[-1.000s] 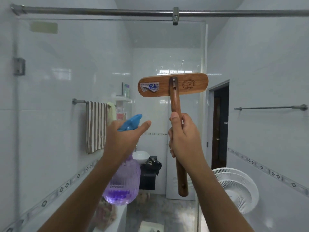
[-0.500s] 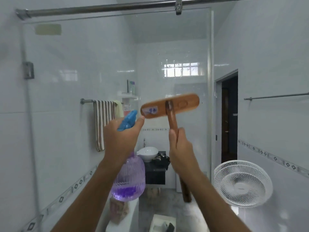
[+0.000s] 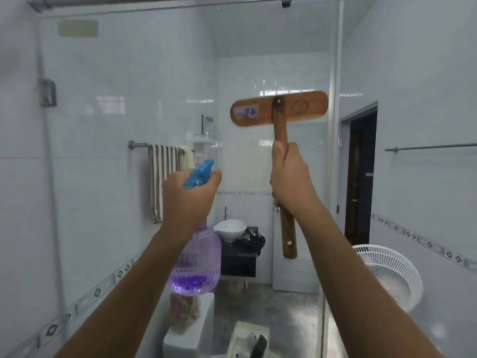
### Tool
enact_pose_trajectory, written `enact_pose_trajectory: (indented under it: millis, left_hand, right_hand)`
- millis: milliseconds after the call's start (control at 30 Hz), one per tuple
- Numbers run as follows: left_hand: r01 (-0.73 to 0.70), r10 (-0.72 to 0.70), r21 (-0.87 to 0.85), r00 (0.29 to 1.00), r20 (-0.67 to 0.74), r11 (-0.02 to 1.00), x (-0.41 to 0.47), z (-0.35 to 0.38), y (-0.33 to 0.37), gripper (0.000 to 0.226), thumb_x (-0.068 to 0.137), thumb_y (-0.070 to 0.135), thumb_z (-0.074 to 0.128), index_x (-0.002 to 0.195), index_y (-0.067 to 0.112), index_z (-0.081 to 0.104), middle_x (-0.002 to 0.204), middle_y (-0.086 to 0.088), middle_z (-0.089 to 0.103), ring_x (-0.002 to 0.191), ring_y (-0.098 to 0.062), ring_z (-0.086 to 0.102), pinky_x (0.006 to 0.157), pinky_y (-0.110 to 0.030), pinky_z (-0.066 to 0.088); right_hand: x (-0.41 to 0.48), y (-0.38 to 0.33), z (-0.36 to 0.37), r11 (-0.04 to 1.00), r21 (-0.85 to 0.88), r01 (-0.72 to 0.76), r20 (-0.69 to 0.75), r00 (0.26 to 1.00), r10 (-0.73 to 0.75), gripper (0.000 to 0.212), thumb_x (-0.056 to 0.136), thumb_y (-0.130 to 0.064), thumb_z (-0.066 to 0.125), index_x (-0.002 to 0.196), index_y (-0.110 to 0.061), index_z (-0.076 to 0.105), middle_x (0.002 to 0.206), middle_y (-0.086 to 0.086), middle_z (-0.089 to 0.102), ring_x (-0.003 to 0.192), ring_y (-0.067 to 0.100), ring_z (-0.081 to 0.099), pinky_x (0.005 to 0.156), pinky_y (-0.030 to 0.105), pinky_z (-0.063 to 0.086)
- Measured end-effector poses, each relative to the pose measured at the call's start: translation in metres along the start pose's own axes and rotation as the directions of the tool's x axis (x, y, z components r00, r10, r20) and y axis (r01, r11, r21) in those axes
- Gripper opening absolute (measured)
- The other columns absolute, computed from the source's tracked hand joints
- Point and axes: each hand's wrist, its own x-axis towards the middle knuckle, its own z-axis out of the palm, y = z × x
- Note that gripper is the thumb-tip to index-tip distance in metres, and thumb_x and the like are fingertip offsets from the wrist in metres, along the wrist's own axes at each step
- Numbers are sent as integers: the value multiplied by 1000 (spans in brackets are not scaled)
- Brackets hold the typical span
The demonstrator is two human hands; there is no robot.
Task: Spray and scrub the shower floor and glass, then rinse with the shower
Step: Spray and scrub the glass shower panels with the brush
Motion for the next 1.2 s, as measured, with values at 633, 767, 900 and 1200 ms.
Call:
enact_pose_trajectory:
  millis: [633, 767, 900, 1200]
  left_hand:
    - [-9, 9, -19, 999, 46, 1000, -17, 20, 3, 30, 91, 31, 72, 68, 22, 56, 69, -20, 64, 48, -17, 57, 41, -12, 42]
    - [-19, 19, -12, 998, 56, 1000, -17, 17, 2, 27, 91, 29, 72, 70, 19, 58, 67, -19, 63, 45, -12, 54, 41, -14, 44]
    - [7, -8, 29, 1000, 29, 1000, -14, 16, 4, 25, 91, 37, 70, 82, 15, 62, 66, -7, 61, 50, -12, 56, 43, -9, 43]
    - [41, -39, 61, 999, -31, 997, -20, 27, 20, 32, 89, 44, 70, 81, 13, 68, 71, -13, 67, 65, -35, 68, 63, -50, 62]
  right_hand:
    - [-38, 11, -16, 995, -61, -74, 94, 992, 80, 34, 107, -50, 27, 115, -23, 46, 73, -1, 51, 56, 9, 51, 49, 27, 50]
    - [-74, 47, -4, 995, -37, -97, 85, 991, 100, 35, 104, -49, 30, 112, -21, 48, 71, -3, 50, 53, 4, 48, 44, 13, 41]
    - [-92, 60, -2, 990, -37, -138, 132, 981, 141, 52, 92, -60, 26, 119, -22, 47, 75, -7, 51, 59, 4, 52, 49, 11, 40]
    - [7, 4, -48, 1000, -21, 9, 106, 994, -7, 33, 107, -51, 25, 116, -25, 44, 80, -1, 55, 63, 11, 56, 51, 31, 55]
